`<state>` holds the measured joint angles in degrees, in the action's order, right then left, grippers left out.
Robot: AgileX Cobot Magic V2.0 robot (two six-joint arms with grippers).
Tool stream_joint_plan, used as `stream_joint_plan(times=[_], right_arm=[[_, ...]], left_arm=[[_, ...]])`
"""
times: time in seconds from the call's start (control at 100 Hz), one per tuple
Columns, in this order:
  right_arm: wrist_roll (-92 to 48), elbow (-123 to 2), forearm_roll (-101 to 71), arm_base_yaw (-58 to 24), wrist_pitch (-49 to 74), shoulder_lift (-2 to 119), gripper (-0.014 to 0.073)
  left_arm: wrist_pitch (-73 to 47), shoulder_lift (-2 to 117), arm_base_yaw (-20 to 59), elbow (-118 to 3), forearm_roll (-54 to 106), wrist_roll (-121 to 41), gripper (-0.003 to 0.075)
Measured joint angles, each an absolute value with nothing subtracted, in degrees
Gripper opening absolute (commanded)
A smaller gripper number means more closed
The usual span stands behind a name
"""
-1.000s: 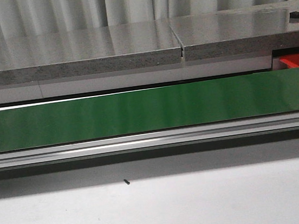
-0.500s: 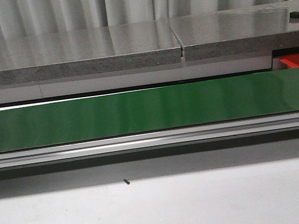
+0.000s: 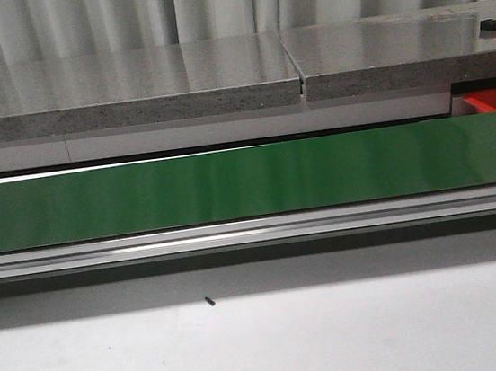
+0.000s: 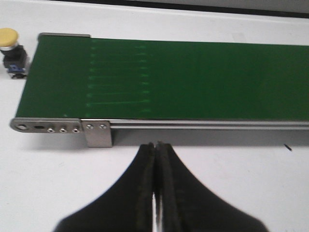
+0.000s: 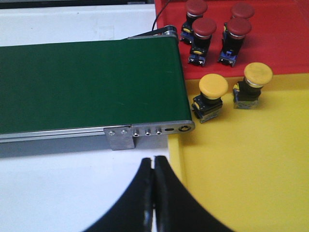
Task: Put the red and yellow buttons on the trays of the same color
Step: 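Move the left gripper down toward the yellow buttons beside the belt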
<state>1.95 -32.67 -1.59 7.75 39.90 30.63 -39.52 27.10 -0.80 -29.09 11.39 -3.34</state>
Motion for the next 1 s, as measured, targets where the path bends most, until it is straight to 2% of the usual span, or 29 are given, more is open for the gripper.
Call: stream_joint_plan(times=[0.1, 0.17, 0.27, 0.34, 0.7, 0.85, 1.0], right_arm=[[1.95, -32.67, -1.59, 7.75, 39.90, 30.63, -0.0092], [1.95, -32.67, -1.59, 7.75, 39.90, 30.63, -0.0092], [1.95, -32.67, -1.59, 7.75, 39.90, 30.63, -0.0092], [1.95, -32.67, -1.59, 7.75, 39.90, 30.63, -0.0092], [1.95, -32.67, -1.59, 7.75, 39.90, 30.63, -0.0092], [1.95, -32.67, -1.59, 7.75, 39.90, 30.63, -0.0092], [1.95, -32.67, -1.59, 7.75, 39.90, 30.63, -0.0092]], left_arm=[[-38.63, 30.04, -4.59, -31.75, 11.39, -3.34, 0.0080], [-37.50, 32.33, -6.46, -33.62, 11.39, -3.34, 0.0216], [-35.96, 36.00, -7.77, -36.40, 11.39, -3.34, 0.0467], [-35.18, 38.54, -8.36, -38.22, 11.39, -3.11, 0.0558], [-39.83, 57.73, -17.52, -52.50, 11.80, -1.04, 0.0563], [-43.86, 67.78, -21.96, -58.84, 11.80, -0.38, 0.0512], [-47.74, 77.31, -25.78, -65.38, 12.34, 0.00, 0.0510]])
